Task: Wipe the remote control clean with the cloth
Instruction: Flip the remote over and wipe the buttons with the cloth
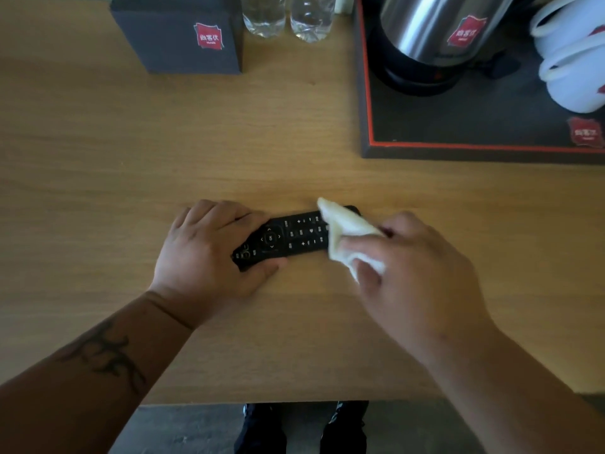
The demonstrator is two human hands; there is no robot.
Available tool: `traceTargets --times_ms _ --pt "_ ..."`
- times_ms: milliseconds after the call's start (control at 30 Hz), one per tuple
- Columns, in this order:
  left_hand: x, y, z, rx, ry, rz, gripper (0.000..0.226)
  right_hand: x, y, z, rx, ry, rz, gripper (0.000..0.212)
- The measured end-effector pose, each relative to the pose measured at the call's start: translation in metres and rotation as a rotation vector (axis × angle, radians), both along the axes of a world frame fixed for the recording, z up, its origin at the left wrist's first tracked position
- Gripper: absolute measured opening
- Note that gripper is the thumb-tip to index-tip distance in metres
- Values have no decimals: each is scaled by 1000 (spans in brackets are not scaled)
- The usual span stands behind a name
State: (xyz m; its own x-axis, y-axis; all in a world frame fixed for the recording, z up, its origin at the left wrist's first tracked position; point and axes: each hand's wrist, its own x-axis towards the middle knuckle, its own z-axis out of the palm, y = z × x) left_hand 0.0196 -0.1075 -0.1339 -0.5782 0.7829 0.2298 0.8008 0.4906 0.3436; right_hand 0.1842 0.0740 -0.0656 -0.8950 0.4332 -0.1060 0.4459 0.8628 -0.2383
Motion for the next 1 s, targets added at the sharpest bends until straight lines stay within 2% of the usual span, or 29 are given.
traceTargets --times_ms 100,167,300,400,500,600,700,800,900,1000 --pt "1 1 2 -12 -9 -2 62 13 21 2 -129 31 -194 25" --pt "0 0 3 -24 -12 -7 63 17 28 4 -316 129 -288 19" --pt "1 0 11 -65 57 -20 64 13 35 18 -649 389 -350 9" --pt "15 9 30 32 64 -20 63 11 41 20 -807 480 -396 12" --pt "35 39 55 181 -162 -30 60 6 46 19 -1044 544 -397 24" --pt "44 73 74 185 -494 -30 53 1 49 19 -1279 553 -361 42" --pt "45 93 81 186 -759 -7 27 -1 52 27 -1216 505 -343 53" --pt "51 98 82 187 -849 -29 9 1 56 40 -894 343 -370 51" --pt "62 101 80 290 -866 22 11 2 64 50 -655 167 -294 36" --pt "70 103 73 397 -817 126 24 1 70 49 -661 138 -331 19"
